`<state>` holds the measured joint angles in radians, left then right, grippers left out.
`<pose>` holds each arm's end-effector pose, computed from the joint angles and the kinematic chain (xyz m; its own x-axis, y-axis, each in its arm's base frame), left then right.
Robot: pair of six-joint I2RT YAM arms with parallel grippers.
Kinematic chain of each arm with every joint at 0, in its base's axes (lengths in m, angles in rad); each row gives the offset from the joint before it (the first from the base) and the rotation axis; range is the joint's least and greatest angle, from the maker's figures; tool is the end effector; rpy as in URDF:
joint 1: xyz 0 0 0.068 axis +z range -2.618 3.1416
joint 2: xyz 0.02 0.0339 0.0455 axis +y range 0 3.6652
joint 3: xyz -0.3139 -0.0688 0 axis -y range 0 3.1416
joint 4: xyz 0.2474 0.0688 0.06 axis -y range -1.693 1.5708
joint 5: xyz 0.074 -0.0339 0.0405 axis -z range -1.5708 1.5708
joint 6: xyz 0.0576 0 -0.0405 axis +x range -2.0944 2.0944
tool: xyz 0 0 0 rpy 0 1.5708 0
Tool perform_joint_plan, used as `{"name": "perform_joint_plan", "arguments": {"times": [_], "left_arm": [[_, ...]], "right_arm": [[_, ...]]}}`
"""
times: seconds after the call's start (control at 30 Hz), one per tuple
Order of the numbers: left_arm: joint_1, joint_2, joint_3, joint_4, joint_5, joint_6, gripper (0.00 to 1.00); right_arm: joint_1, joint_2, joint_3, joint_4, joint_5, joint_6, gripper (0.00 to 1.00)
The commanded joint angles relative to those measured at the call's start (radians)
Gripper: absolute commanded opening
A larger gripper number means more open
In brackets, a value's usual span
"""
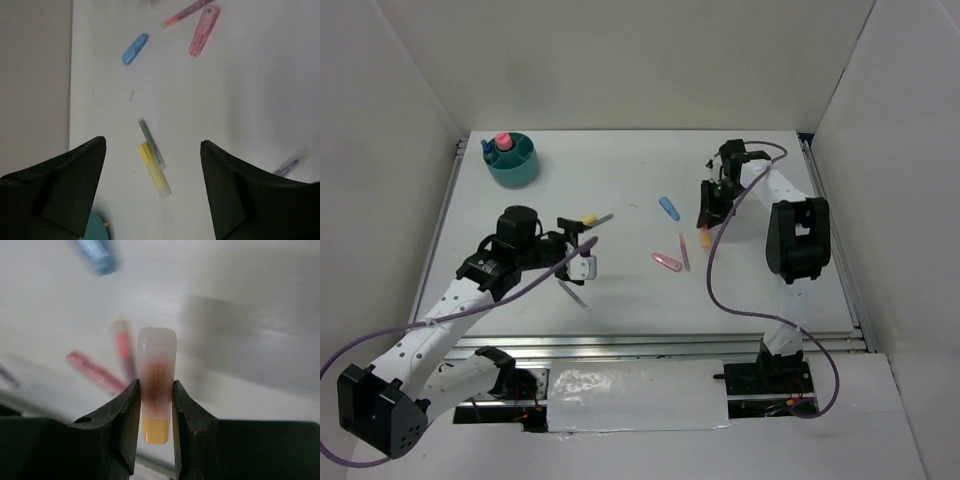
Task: Sort the stationery into containers
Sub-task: Pick up the stationery from the center of the board.
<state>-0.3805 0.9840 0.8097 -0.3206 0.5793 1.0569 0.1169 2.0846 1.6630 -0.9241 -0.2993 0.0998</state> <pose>0.1812 -0.1064 0.3330 0.4434 0.6075 -0.6590 0.7567 0.1404 0.6385 0.4483 0.0697 0.2146 -0.9809 -0.0193 -0.1934 -0.0795 0.9480 0.3082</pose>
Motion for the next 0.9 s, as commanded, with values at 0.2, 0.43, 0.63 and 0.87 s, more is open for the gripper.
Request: {"name": "perform_joint_plan", "arguments": {"times": [0.2, 0.43, 0.63, 0.87], "left_arm": [[-0.33, 0.039, -0.115, 0.164, -0.096, 0.521, 0.87], [-0.463, 0.12, -0.125, 0.232, -0.142, 0.617, 0.85], [-0.528, 0.177, -0.115, 0.255, -0.208, 0.58, 0.86], [-0.564, 0.229, -0.101, 0.29, -0.245, 0.531, 0.84]], "right_arm": [[0.2, -0.285, -0.19, 0.067, -0.391, 0.113, 0.0], [0.332, -0.302, -0.21, 0.067, -0.403, 0.15, 0.0], [0.405, -0.304, -0.206, 0.073, -0.341, 0.202, 0.0], [0.474, -0.285, -0.181, 0.073, -0.282, 0.259, 0.0]]}}
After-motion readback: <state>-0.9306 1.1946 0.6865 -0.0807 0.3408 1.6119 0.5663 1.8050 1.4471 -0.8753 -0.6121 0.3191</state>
